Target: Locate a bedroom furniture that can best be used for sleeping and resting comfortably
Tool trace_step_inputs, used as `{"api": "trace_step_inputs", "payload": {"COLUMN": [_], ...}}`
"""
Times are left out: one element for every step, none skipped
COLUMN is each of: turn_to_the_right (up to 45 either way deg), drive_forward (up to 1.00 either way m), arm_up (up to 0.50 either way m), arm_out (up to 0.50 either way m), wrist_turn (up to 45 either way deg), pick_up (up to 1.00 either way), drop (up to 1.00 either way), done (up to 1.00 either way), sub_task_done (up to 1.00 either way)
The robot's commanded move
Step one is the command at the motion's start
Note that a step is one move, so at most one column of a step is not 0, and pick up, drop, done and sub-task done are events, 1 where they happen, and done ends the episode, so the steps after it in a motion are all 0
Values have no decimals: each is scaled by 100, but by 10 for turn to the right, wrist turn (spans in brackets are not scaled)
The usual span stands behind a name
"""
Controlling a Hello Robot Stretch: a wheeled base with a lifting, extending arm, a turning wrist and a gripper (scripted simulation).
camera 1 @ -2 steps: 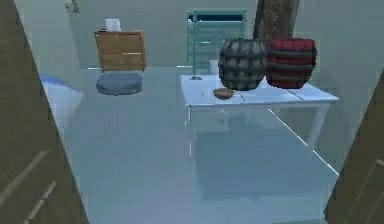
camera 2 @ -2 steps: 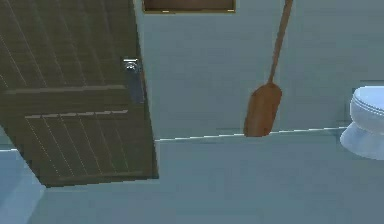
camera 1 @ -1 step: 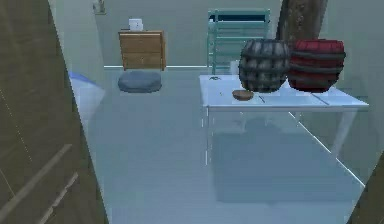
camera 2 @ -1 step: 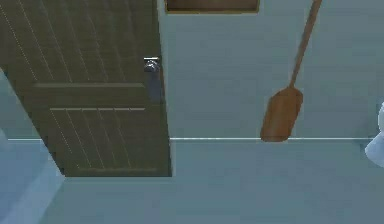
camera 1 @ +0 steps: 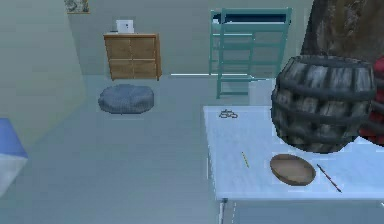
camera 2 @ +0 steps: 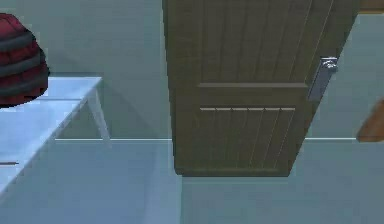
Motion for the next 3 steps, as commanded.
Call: {"api": "trace_step_inputs", "payload": {"turn_to_the_right": [0, -120, -30], "drive_forward": [50, 0, 0], "arm_up": [0, 0, 0], "arm_out": [0, 0, 0], "wrist_turn": [0, 0, 0], "pick_up": [0, 0, 0], "drop": [0, 0, 0], "done": [0, 0, 0], "sub_task_done": [0, 0, 0]}}
